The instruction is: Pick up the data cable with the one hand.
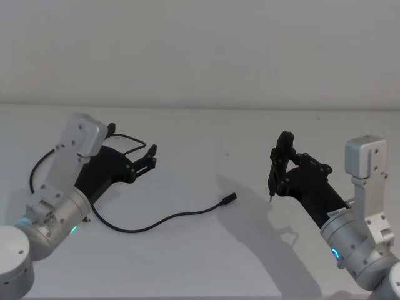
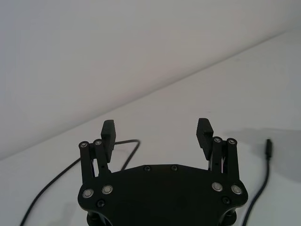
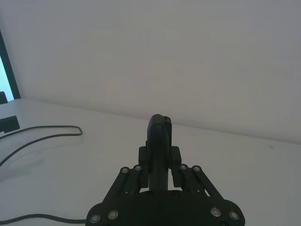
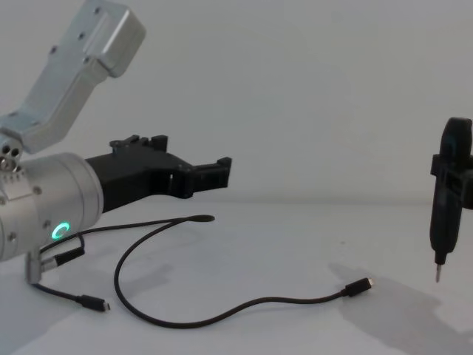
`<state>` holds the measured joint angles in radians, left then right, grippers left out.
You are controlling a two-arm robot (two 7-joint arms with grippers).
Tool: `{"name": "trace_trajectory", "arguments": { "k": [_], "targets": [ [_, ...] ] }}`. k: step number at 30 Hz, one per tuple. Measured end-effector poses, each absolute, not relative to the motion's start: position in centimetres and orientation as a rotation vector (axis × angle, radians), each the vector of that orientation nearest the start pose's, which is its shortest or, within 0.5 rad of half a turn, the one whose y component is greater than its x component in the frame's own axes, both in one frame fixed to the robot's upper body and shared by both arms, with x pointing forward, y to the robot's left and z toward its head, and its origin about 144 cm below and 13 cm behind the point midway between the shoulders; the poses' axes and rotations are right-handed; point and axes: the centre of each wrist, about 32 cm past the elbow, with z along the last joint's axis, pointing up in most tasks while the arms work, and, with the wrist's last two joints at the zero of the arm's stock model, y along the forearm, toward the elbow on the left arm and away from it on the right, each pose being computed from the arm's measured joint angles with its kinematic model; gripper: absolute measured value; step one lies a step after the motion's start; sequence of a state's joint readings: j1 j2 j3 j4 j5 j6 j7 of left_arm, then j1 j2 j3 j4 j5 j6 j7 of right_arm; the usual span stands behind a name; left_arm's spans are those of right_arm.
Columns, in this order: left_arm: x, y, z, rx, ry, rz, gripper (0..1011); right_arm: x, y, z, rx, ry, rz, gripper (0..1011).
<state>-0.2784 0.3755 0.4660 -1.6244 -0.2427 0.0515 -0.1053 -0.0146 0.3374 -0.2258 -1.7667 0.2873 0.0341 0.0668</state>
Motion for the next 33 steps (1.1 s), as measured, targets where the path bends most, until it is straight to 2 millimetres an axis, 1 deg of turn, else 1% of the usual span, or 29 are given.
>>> {"name": "trace_trajectory", "arguments": {
  "k": [4,12,22,26,33],
  "targets": [
    [50.5,19.4,122.4,0.062,-0.211,0.970,1001,44.3,-23.7,118.9,0.026,-0.075,-1.230,275],
    [51.4,20.0,123.7,0.089,-0.163,0.861,1001,44.3,-23.7,118.9,0.026,-0.075,-1.230,275],
    [53.3,21.9,126.1,0.161,-0.098,0.687,1001,44.3,-23.7,118.9,0.026,-0.075,-1.230,275],
    [54.2,22.6,127.1,0.195,-0.095,0.633,1001,44.3,-23.7,118.9,0.026,-0.075,-1.230,275],
    [55.4,23.5,128.2,0.246,-0.102,0.554,1001,44.3,-23.7,118.9,0.026,-0.075,-1.229,274]
  ]
}}
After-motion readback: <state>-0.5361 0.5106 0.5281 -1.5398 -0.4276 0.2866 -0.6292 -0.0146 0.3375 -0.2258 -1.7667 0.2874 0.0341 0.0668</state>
